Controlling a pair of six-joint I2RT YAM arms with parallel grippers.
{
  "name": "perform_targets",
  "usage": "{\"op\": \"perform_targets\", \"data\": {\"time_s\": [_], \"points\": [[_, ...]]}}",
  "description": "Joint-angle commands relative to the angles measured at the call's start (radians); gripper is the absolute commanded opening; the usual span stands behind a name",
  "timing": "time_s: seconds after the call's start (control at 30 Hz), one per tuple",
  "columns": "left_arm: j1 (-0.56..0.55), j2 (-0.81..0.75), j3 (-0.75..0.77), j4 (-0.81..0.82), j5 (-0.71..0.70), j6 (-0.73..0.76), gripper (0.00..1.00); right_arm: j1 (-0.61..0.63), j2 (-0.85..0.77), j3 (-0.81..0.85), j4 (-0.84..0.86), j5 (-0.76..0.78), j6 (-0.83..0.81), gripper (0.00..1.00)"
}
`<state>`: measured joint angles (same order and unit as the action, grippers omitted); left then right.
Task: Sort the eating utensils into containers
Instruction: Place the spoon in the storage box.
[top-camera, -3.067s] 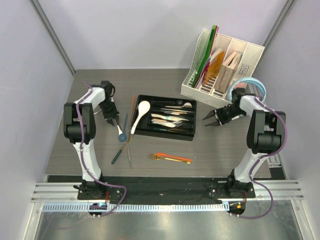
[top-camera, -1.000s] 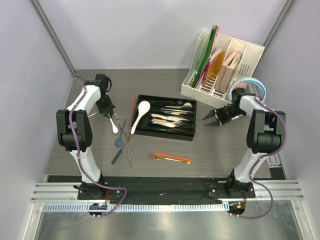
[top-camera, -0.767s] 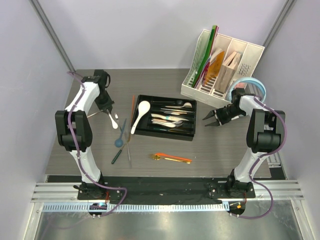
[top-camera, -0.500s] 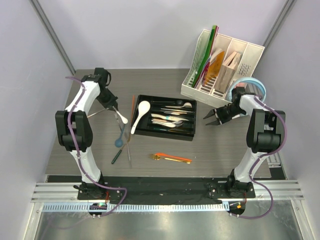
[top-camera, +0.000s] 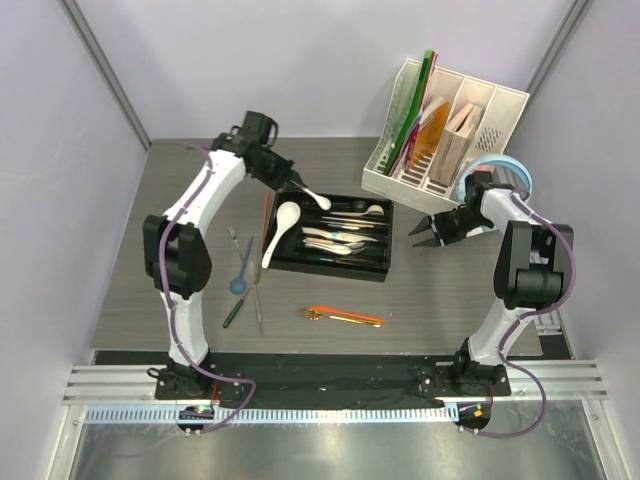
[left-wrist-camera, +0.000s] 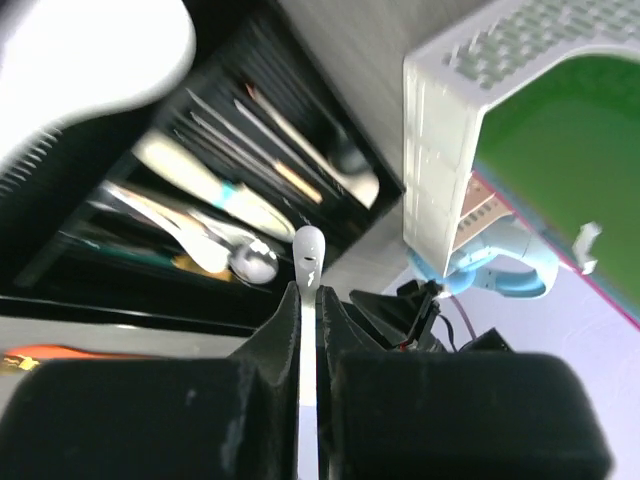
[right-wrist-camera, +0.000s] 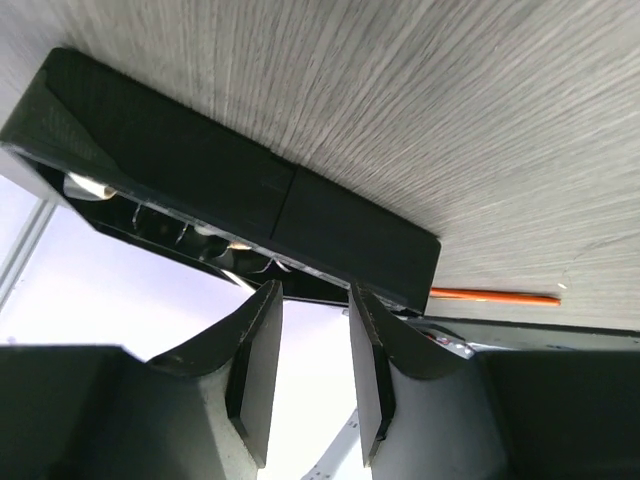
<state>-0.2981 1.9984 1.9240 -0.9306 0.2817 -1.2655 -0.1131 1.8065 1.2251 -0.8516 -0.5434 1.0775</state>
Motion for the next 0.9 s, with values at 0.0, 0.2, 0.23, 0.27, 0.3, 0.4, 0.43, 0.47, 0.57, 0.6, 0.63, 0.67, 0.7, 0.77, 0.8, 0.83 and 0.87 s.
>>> {"op": "perform_targets", "data": {"time_s": [0.0, 0.2, 0.23, 0.27, 0.3, 0.4, 0.43, 0.47, 0.57, 0.6, 0.63, 0.67, 0.7, 0.77, 0.8, 0.83, 0.87], "points": [[-0.124, 0.100, 0.050, 0.026, 0.021, -0.195, 0.00, -0.010, -0.102, 0.011, -0.001, -0.012, 0.033, 0.38], [-0.210, 0.103, 0.028, -0.017, -0.085, -0.317, 0.00, -0.046, -0.160, -0.062, -0.006, -0.035, 0.032, 0.39], [-0.216, 0.097, 0.009, -0.008, -0.096, -0.327, 0.00, -0.051, -0.176, -0.090, -0.006, -0.042, 0.032, 0.39], [-0.220, 0.093, -0.005, -0.004, -0.105, -0.343, 0.00, -0.054, -0.183, -0.104, -0.006, -0.049, 0.026, 0.39], [-0.223, 0.089, -0.023, -0.017, -0.117, -0.351, 0.00, -0.057, -0.191, -0.117, -0.007, -0.052, 0.024, 0.39], [-0.231, 0.077, -0.052, -0.017, -0.144, -0.357, 0.00, -0.063, -0.220, -0.167, -0.007, -0.064, 0.015, 0.39], [-0.233, 0.076, -0.059, -0.020, -0.156, -0.359, 0.00, -0.063, -0.226, -0.183, -0.007, -0.067, 0.013, 0.39], [-0.236, 0.076, -0.065, -0.022, -0.160, -0.367, 0.00, -0.063, -0.233, -0.190, -0.007, -0.070, 0.013, 0.39], [-0.253, 0.083, -0.094, -0.004, -0.168, -0.408, 0.00, -0.063, -0.248, -0.205, -0.007, -0.073, 0.009, 0.39], [-0.257, 0.089, -0.095, -0.002, -0.168, -0.416, 0.00, -0.062, -0.253, -0.210, -0.007, -0.073, 0.006, 0.39], [-0.260, 0.106, -0.091, -0.017, -0.174, -0.419, 0.00, -0.063, -0.256, -0.213, -0.007, -0.072, 0.004, 0.39], [-0.262, 0.115, -0.086, -0.028, -0.177, -0.422, 0.00, -0.062, -0.260, -0.217, -0.007, -0.070, 0.002, 0.39], [-0.266, 0.120, -0.074, -0.036, -0.182, -0.423, 0.00, -0.062, -0.269, -0.223, -0.007, -0.070, 0.002, 0.39], [-0.271, 0.128, -0.053, -0.080, -0.200, -0.420, 0.00, -0.063, -0.280, -0.236, -0.007, -0.072, 0.001, 0.39], [-0.274, 0.123, -0.049, -0.094, -0.206, -0.417, 0.00, -0.063, -0.291, -0.246, -0.007, -0.075, -0.001, 0.39], [-0.276, 0.116, -0.049, -0.118, -0.216, -0.420, 0.00, -0.065, -0.295, -0.253, -0.007, -0.076, -0.002, 0.39], [-0.274, 0.111, -0.057, -0.126, -0.231, -0.420, 0.00, -0.063, -0.300, -0.260, -0.007, -0.078, -0.002, 0.39]]}}
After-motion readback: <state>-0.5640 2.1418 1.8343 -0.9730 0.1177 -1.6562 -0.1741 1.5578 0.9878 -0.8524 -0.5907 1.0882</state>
